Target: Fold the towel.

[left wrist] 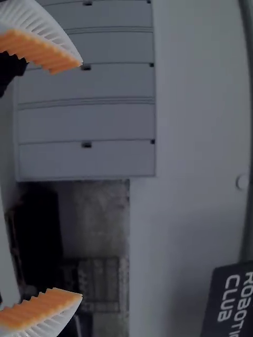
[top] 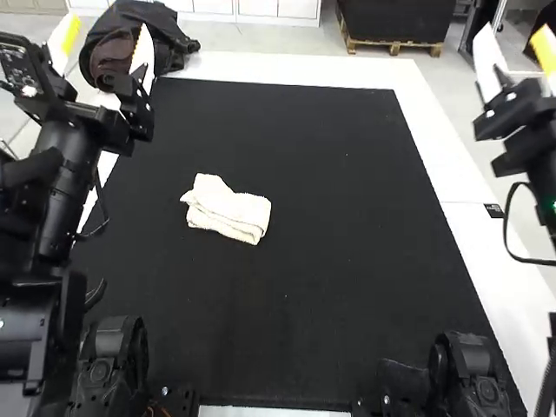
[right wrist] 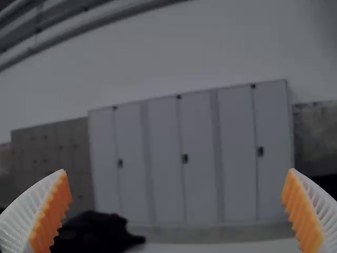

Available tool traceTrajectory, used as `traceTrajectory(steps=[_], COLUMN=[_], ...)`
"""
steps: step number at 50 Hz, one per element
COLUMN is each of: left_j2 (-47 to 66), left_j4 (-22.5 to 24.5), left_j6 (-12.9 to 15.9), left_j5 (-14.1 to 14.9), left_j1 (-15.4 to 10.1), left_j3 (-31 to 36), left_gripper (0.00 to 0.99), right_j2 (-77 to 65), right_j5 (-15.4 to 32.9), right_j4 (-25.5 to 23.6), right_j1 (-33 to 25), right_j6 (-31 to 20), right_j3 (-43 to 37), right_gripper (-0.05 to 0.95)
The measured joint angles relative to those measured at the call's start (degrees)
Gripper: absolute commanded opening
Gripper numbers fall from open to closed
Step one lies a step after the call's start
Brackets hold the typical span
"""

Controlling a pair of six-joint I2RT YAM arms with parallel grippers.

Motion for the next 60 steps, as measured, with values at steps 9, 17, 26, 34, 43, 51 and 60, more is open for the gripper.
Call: traceTrajectory(steps=[9, 17, 26, 34, 43, 51, 60], left_j2=[0.0, 0.0, 0.0, 0.0, 0.0, 0.0, 0.0], left_j4=[7.5, 13.1, 20.4, 25.6, 12.2, 3.2, 0.2], left_j6=[5.7, 9.4, 14.3, 19.1, 21.4, 15.7, 6.1], left_j5=[1.9, 1.9, -5.4, -11.9, -12.6, -12.2, -12.6], left_j1=[0.0, 0.0, 0.0, 0.0, -0.5, -0.7, -0.6], left_j3=[-8.6, -15.6, -23.0, -29.9, -30.7, -30.7, -30.7], left_gripper=[0.961, 0.961, 0.961, 0.961, 0.961, 0.961, 0.961], right_j2=[0.0, 0.0, 0.0, 0.0, 0.1, 0.1, 0.1], right_j5=[8.5, 15.0, 28.9, 37.2, 38.8, 35.4, 33.2], right_j4=[-0.7, 5.2, 21.8, 27.5, 18.3, 8.2, 8.2], right_j1=[0.0, 0.0, 0.0, 0.0, 0.0, 0.0, 0.0], right_j6=[-8.2, -13.1, -19.1, -23.0, -16.7, -10.5, -7.6], right_j3=[-7.0, -17.1, -31.6, -40.2, -40.1, -40.1, -40.1], right_gripper=[0.92, 0.92, 0.92, 0.92, 0.92, 0.92, 0.92])
